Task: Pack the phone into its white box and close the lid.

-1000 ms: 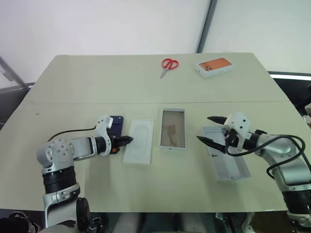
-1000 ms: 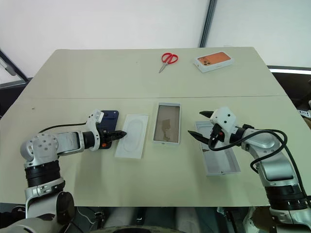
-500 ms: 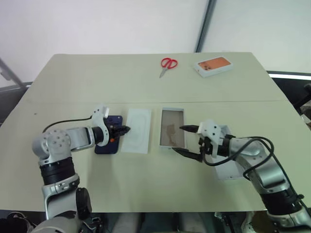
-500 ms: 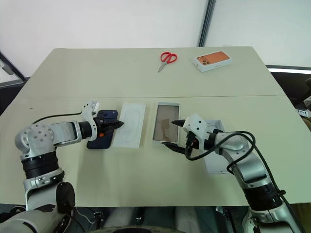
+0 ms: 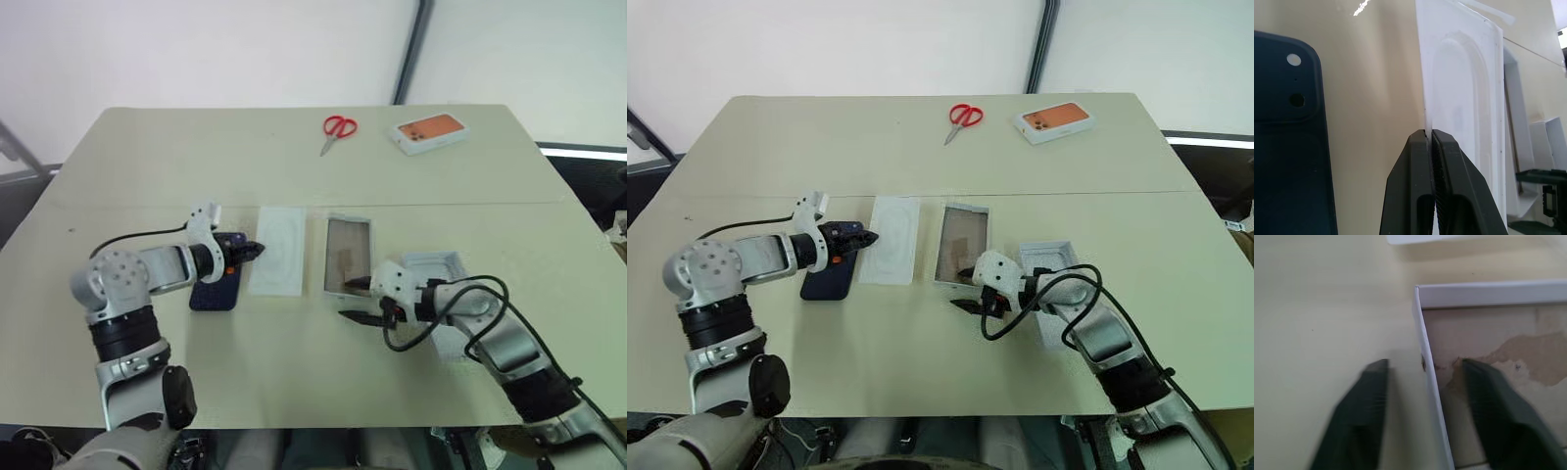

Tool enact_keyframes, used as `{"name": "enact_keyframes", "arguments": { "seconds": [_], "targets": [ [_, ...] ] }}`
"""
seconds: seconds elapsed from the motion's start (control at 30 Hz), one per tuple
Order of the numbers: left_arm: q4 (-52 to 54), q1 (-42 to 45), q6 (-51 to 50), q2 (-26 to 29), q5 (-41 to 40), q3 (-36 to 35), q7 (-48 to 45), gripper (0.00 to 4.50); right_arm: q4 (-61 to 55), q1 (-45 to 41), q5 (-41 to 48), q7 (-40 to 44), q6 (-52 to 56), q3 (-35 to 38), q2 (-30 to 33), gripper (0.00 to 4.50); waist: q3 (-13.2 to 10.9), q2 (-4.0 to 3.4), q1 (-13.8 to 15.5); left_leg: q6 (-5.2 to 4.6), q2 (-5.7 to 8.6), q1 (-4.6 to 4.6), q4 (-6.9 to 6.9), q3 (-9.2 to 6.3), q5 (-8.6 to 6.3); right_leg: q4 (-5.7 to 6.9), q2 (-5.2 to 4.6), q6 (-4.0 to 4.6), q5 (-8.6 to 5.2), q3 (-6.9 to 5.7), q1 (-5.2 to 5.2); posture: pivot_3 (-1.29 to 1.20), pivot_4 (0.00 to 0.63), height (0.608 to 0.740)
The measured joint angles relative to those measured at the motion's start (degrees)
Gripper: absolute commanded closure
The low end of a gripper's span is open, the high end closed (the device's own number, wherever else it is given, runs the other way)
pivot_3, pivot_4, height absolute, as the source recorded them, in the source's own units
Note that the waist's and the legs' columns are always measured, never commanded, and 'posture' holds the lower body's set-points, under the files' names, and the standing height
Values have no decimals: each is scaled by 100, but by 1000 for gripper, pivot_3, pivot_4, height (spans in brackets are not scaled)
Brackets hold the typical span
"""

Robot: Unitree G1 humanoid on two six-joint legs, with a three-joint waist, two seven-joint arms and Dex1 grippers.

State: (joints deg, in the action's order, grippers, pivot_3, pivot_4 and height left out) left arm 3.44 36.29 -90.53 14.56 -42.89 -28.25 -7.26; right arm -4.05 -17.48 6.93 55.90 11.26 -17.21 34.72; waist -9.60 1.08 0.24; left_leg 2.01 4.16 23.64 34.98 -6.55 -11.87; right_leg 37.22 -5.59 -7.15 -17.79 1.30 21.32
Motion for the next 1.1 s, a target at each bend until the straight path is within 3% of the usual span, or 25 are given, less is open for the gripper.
{"name": "enact_keyframes", "arguments": {
  "seconds": [0.07, 0.3, 0.43, 0.67, 0.77, 0.97, 1.1],
  "targets": [
    [6, 17, 0, 1, 38, -10, 1, 4500, 52, -37, 0, 27, -2, 0, -21, 4446, 0, 0, 3, 1, 0, 0, 1, 0, 0, 0, 0, 0, 0, 0, -1, 0, 150, 740],
    [10, 39, -16, -41, 115, -50, -3, 4500, 112, -72, 0, 73, -21, 7, -88, 4446, 0, 0, 0, 1, 0, 0, 1, 0, 0, 0, 0, 0, 0, 0, 0, 0, 150, 740],
    [-3, 285, -148, -339, 104, -443, 45, 4500, 111, -119, -120, 88, -68, -55, -122, 4446, -3, 5, 0, 3, 0, 0, 2, -2, 2, 1, 1, 0, 0, -3, -1, 0, 150, 740],
    [-181, 587, -149, -402, -371, -668, 332, 4500, 87, -200, -294, 72, -89, -301, -512, 4446, -3, 6, -107, 14, -2, 0, 0, -3, 7, 4, 3, -1, 0, -3, 1, 0, 150, 740],
    [-204, 560, -148, -464, -534, -623, 500, 4500, 86, -226, -269, 75, 96, -334, -699, 3586, -3, 5, -105, 14, -3, 0, 0, -4, 7, 5, 4, -1, 0, -2, 2, 0, 150, 740],
    [-203, 310, -149, -708, -595, -530, 752, 4500, 84, -231, -220, 67, 217, -407, -782, 477, -4, 8, -84, 8, 0, 0, 3, -4, 3, 5, 3, -1, 1, -1, 0, 0, 150, 740],
    [-103, 232, -149, -803, -680, -398, 853, 4500, -15, -220, -107, 61, 234, -210, -660, 477, -4, 7, -83, 8, 1, 1, 2, -3, 3, 5, 1, -1, 0, -1, 1, 0, 150, 740]
  ]
}}
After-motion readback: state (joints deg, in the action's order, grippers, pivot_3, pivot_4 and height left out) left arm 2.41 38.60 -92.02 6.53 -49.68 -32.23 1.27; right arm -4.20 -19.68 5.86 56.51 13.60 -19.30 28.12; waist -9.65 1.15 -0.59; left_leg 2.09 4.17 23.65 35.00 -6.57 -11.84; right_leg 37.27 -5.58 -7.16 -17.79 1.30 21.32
